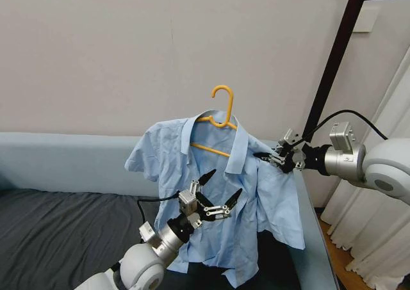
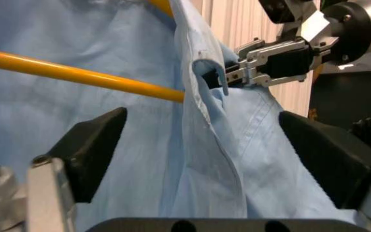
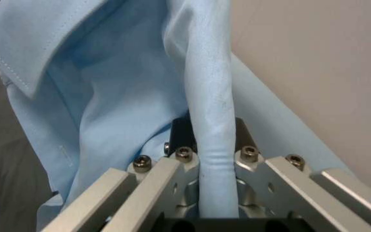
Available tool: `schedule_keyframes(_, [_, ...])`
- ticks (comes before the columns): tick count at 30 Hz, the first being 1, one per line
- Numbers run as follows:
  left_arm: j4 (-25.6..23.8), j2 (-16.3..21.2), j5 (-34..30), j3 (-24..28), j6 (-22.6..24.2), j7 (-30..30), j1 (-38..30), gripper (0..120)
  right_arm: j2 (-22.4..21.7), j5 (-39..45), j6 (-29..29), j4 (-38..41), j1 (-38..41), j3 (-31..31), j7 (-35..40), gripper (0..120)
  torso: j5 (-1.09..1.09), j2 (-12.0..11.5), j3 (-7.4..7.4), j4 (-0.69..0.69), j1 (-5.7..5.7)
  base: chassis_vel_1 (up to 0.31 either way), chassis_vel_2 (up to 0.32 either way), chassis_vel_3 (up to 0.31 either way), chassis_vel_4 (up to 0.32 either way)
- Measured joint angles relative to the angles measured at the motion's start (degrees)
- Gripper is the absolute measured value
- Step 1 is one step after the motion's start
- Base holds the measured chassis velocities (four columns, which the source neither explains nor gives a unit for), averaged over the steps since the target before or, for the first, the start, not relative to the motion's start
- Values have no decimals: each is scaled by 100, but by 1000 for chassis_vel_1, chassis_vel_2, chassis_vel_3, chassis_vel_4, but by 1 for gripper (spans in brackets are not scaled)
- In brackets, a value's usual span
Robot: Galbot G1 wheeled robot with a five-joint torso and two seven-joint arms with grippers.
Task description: Pick up the clothes from the sofa and hang them on the clothes hanger.
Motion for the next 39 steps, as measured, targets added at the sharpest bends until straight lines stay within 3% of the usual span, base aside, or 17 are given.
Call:
schedule_keyframes(7, [189,-124,-92,157,-28,-9,-155,66,19,-21,22,-78,13,-11,-70,2,0,0,0,0,0,0,0,0,0])
schedule_keyframes(10, [274,-195,-208,211,-38,-10,-229,51,43,-42,28,-115,17,-14,-111,2,0,0,0,0,0,0,0,0,0])
schedule_keyframes(12, [287,-205,-262,220,-39,-13,-243,49,52,-49,31,-126,23,-14,-133,2,0,0,0,0,0,0,0,0,0])
schedule_keyframes(23, [277,-125,-631,87,-55,16,-305,3,127,-126,88,-217,61,-16,-252,2,-1,0,0,1,0,0,0,0,0])
schedule_keyframes(39, [206,271,-1034,-523,-56,393,-948,0,106,-269,200,-294,257,-9,-450,2,-1,0,0,0,0,0,0,0,0])
